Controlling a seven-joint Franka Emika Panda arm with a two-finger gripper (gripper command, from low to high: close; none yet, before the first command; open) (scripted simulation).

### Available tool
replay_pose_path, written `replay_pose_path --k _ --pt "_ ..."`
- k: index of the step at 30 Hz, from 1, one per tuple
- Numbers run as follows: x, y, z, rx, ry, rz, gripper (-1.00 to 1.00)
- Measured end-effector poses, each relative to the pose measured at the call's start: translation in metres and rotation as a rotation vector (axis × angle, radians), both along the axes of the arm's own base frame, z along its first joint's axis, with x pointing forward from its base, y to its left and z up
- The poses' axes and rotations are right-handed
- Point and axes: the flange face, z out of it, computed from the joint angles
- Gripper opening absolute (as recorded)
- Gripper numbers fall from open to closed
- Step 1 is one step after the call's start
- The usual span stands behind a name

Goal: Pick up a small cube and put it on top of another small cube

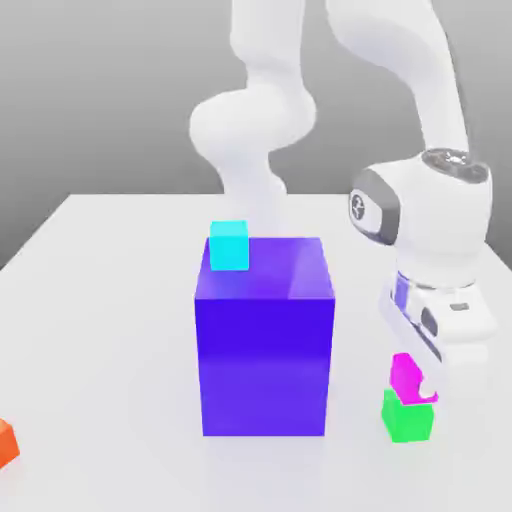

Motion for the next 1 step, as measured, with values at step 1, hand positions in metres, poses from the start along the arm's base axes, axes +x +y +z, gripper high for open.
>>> replay_pose_path --k 1 --pt "0.0000 0.0000 0.0000 0.000 0.000 0.000 1.00"
